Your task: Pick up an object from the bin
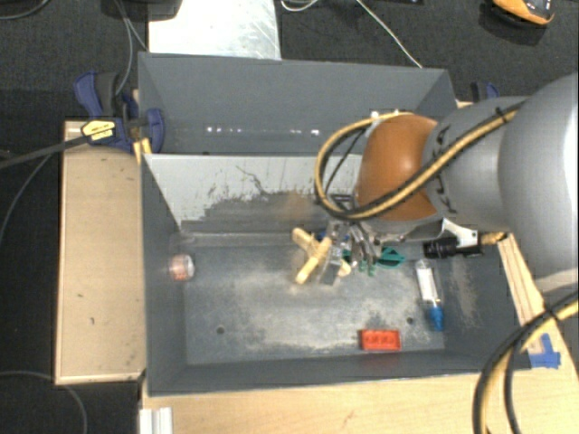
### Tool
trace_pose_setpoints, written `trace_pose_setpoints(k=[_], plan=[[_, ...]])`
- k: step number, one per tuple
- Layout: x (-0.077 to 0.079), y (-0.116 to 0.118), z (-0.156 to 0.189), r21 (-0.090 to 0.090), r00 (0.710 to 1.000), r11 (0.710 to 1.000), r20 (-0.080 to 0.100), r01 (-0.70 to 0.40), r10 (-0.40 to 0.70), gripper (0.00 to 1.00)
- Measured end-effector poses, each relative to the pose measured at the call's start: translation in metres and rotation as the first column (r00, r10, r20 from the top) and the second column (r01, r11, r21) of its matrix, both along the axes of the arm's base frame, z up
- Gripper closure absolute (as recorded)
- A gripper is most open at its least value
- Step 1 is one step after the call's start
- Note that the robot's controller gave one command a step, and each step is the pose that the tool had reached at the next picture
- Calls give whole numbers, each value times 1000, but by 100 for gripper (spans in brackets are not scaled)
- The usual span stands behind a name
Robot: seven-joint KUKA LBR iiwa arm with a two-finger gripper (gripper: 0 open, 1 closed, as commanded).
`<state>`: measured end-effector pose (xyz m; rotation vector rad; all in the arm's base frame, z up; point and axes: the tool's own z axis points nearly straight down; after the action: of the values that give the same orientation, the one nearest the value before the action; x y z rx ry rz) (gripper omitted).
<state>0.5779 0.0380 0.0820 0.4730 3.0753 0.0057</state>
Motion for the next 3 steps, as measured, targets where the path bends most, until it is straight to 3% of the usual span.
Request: trace_pose_setpoints(k=[3], plan=[[-2, 1, 35, 0, 1000, 1000, -6, -2, 2, 100]])
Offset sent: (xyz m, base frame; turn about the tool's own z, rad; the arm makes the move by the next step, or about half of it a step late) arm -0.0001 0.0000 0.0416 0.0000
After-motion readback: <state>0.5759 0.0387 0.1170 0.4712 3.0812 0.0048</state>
